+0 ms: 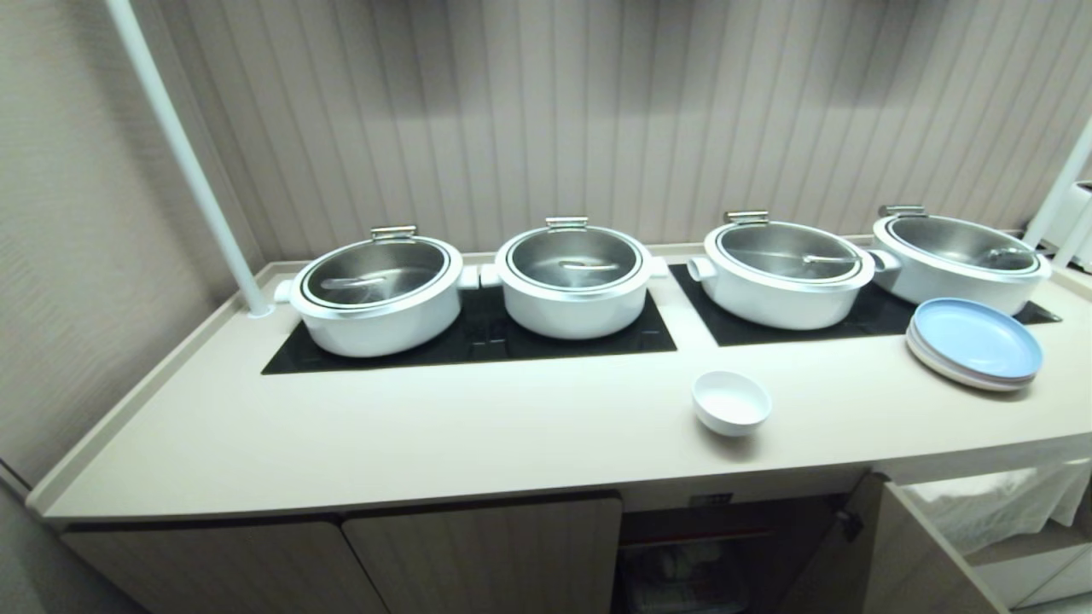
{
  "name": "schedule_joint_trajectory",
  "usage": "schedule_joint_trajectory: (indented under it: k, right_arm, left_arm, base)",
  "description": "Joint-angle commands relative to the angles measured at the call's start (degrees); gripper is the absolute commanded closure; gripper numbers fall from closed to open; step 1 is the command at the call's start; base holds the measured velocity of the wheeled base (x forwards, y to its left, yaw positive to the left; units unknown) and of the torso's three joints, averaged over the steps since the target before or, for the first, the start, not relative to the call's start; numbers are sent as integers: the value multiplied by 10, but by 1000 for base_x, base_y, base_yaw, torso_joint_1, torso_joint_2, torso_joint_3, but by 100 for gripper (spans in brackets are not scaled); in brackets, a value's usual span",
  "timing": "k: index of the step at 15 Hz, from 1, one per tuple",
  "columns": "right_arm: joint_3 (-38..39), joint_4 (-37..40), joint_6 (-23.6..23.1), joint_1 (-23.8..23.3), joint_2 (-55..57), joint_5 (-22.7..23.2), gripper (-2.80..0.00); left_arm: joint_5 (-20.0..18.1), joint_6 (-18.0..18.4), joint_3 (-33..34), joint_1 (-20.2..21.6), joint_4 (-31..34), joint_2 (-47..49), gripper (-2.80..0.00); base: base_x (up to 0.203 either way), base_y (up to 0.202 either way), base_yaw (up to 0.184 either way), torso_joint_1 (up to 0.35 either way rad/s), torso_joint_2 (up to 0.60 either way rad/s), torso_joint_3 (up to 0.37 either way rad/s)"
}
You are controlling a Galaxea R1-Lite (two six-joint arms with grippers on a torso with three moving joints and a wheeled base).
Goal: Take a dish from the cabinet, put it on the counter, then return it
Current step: Pick up the bowl from the table
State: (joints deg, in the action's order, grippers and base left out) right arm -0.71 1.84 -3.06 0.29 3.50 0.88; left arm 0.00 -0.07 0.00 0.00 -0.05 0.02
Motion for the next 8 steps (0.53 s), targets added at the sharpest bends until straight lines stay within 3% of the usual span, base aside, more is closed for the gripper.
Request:
schedule_joint_trajectory:
  k: [1, 8]
  right_arm:
    - [0, 2, 2, -1, -35, 0, 0]
    - [4, -6, 0, -1, -35, 2, 0]
  left_arm:
    - [0, 0, 0, 0, 0, 0, 0]
    - [0, 0, 0, 0, 0, 0, 0]
  base:
    - [0, 0, 0, 0, 0, 0]
    - [0, 0, 0, 0, 0, 0]
